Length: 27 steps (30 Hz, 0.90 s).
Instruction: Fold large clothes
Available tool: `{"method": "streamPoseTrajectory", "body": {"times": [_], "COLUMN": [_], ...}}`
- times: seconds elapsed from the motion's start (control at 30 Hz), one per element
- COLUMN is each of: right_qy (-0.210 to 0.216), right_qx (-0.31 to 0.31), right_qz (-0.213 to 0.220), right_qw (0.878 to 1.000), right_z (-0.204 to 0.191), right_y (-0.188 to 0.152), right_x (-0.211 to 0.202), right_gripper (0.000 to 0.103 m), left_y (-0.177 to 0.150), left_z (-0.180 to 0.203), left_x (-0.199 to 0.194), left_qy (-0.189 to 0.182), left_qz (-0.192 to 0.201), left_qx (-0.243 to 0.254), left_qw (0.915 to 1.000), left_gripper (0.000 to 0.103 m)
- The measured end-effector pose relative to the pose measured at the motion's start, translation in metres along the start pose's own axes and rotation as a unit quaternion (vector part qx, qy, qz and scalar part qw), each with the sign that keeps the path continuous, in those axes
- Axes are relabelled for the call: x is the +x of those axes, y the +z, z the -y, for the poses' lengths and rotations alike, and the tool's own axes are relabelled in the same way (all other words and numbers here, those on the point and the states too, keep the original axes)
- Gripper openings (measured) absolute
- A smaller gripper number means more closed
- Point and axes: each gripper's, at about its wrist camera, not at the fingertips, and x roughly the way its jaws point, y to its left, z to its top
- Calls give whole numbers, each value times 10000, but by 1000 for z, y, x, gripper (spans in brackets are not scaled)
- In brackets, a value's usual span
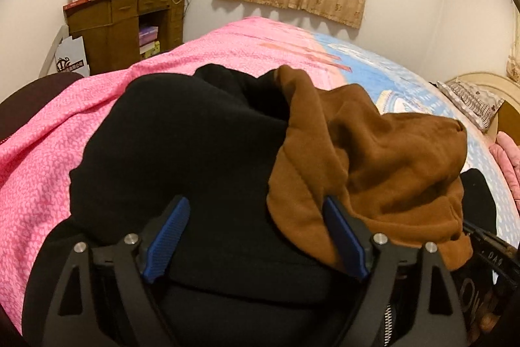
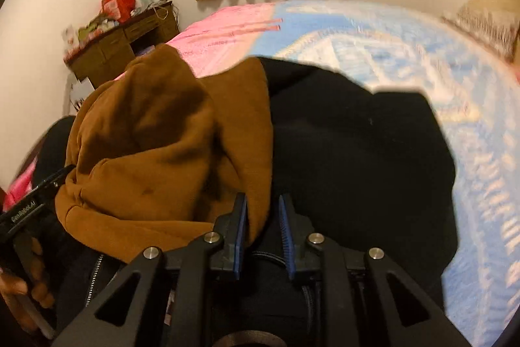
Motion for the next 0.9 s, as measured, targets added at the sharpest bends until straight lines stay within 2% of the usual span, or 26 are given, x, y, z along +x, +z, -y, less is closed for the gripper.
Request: {"method": "streamPoseTrajectory", "body": {"times": [0.1,0.17,0.23,0.3,0.33,0.4,0.5,0.57,0.7,0.9], "right_qy": [378,297,-64,57,210,651,903,644,270,427], "right_qx": [376,546,191,-478,-709,-1043,-1256,-1429,-1927,-1781], "right_qz": [21,241,672,1009,1039,941,519,145,405,398], "right_qw": [9986,9978,9975,9937,9918,9879,9866,9875,9800,9823], "right_z": [14,17,2,-28,-42,-70,-95,-102,-114,-107], "right_y": [0,-4,-6,-8,-9,-10,-16,-28,-43,-42], "right_x": [-9,-31,-61,-85,-90,-89,-58,-28,-21,-21], "right_gripper": [20,20,20,20,20,20,20,20,22,23], "left_y": [1,2,2,2,1,0,-1,-3,-2,0], "left_z": [0,-4,-8,-7,-4,0,-1,-3,-4,4], "left_x": [3,2,2,2,2,2,1,-1,2,10], "left_qy": [-73,-217,-302,-276,-216,-103,-119,-217,-203,43], "left_qz": [-9,32,52,54,56,48,64,70,40,-84], "left_qx": [-66,-181,-283,-282,-234,-148,-169,-228,-208,-9], "left_qw": [10000,9996,9991,9992,9995,9998,9998,9995,9996,10000], "left_gripper": [87,87,87,87,87,88,88,88,89,91]}}
